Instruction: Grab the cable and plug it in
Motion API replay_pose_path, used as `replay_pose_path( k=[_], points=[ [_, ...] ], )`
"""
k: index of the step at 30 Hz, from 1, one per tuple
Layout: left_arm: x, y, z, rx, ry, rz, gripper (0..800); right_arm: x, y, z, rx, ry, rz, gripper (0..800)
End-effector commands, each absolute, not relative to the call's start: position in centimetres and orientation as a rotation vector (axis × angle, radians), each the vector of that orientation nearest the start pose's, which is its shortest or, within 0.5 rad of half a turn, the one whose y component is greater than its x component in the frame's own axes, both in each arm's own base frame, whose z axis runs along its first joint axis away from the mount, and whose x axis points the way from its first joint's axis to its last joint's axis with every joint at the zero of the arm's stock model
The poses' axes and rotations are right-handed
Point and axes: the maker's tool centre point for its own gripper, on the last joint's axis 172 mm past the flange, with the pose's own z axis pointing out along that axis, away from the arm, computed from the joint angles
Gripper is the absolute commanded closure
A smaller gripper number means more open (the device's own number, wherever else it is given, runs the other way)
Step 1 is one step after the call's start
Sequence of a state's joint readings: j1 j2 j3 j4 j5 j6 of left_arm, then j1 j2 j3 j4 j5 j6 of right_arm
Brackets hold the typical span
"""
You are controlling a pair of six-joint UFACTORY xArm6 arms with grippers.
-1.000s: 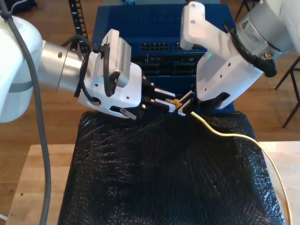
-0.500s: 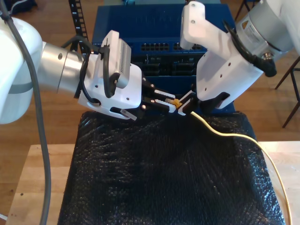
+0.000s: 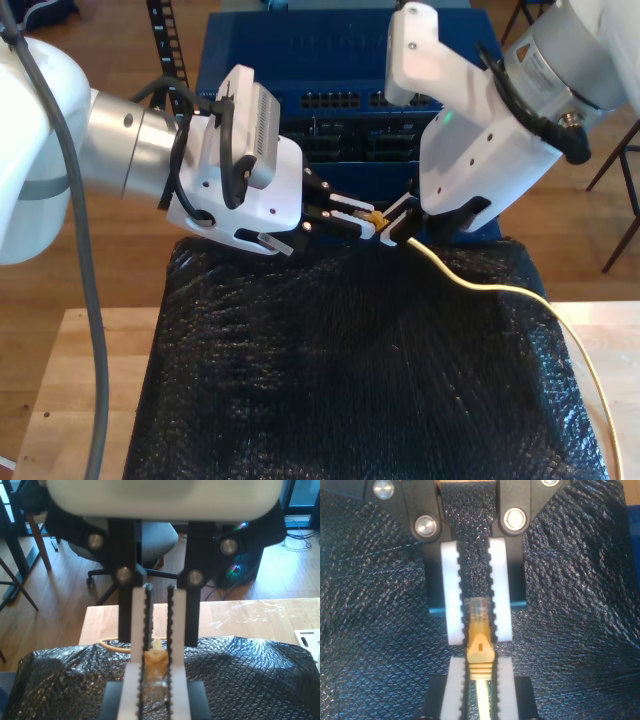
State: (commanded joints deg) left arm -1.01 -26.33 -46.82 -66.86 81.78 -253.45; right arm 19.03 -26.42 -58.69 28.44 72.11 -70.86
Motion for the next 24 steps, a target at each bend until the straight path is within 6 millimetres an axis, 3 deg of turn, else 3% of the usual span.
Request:
replay_pose_path(
  k=[8, 12, 14, 18, 24],
  points=[
    [34.74, -24.11, 39.23, 1.503, -1.539, 0.999, 797, 34.74, 23.72, 37.64, -2.035, -1.837, -0.578, 723],
    [34.87, -23.9, 39.29, 1.51, -1.535, 1.003, 797, 34.69, 23.75, 37.64, -2.034, -1.836, -0.577, 564],
    [34.87, -23.9, 39.29, 1.51, -1.535, 1.003, 797, 34.66, 23.74, 37.62, -2.033, -1.836, -0.575, 443],
    [34.87, -23.9, 39.29, 1.511, -1.533, 1.002, 797, 34.64, 23.7, 37.66, -2.032, -1.837, -0.574, 340],
    [34.84, -23.91, 39.47, 1.508, -1.531, 1.002, 797, 34.63, 23.52, 38.57, -2.027, -1.846, -0.591, 265]
  ],
)
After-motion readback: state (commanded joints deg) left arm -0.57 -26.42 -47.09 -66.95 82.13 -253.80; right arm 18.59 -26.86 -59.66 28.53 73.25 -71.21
